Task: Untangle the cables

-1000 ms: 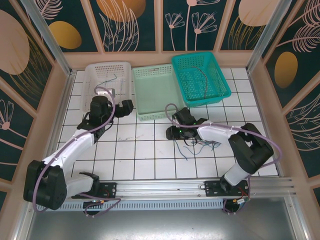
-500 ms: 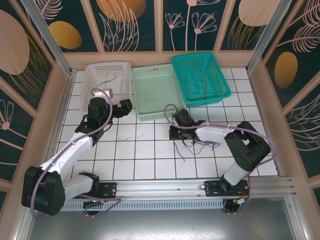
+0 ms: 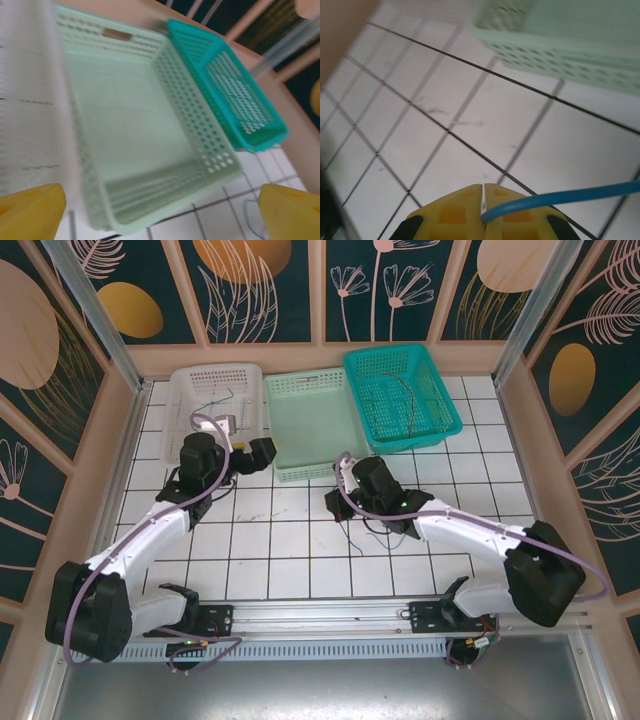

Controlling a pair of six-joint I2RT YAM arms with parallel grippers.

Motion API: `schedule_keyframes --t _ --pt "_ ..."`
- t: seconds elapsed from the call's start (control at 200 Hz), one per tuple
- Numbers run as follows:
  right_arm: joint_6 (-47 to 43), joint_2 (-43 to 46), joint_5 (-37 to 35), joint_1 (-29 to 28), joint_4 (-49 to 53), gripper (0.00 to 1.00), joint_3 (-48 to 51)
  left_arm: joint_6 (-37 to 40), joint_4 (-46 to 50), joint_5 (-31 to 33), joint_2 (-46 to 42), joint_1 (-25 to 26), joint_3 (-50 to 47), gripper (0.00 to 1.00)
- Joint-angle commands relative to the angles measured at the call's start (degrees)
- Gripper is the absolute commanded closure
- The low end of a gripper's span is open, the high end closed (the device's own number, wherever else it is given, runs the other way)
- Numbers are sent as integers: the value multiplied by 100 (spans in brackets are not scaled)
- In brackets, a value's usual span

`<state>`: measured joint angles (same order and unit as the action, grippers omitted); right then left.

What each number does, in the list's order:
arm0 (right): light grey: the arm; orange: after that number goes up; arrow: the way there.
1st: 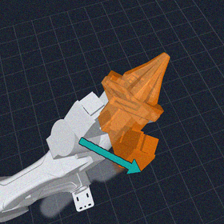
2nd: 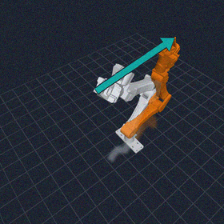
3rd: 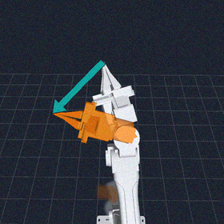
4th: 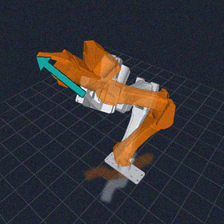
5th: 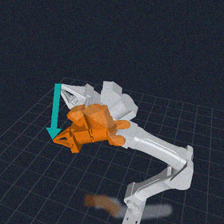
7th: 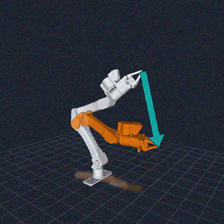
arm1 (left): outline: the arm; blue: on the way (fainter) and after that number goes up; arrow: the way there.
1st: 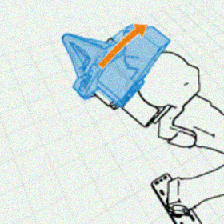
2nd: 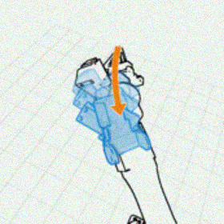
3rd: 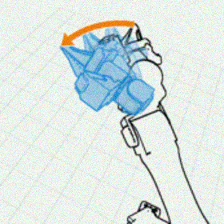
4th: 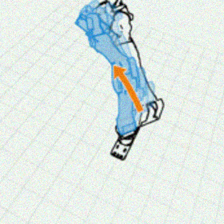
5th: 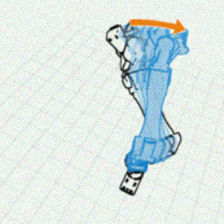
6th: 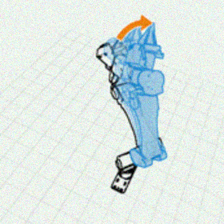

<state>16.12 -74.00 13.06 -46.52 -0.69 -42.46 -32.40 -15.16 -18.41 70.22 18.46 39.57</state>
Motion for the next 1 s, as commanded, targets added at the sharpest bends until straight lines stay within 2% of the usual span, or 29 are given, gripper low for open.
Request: schedule_keyframes --t 0.0,0.065,0.43,0.996 --pt "-778 271 793 -14 -372 100 -67 -428 -818 -1301 387 57 266 3" --pt "-1001 345 1093 -39 -469 100 -96 -609 -1087 -1735 633 78 377 6" --pt "-1960 483 1586 -120 -965 100 31 -1350 -2074 -3032 1536 603 708 13" --pt "-2924 445 1343 -111 -378 100 -224 -1662 -2394 -3590 1802 955 657 18"
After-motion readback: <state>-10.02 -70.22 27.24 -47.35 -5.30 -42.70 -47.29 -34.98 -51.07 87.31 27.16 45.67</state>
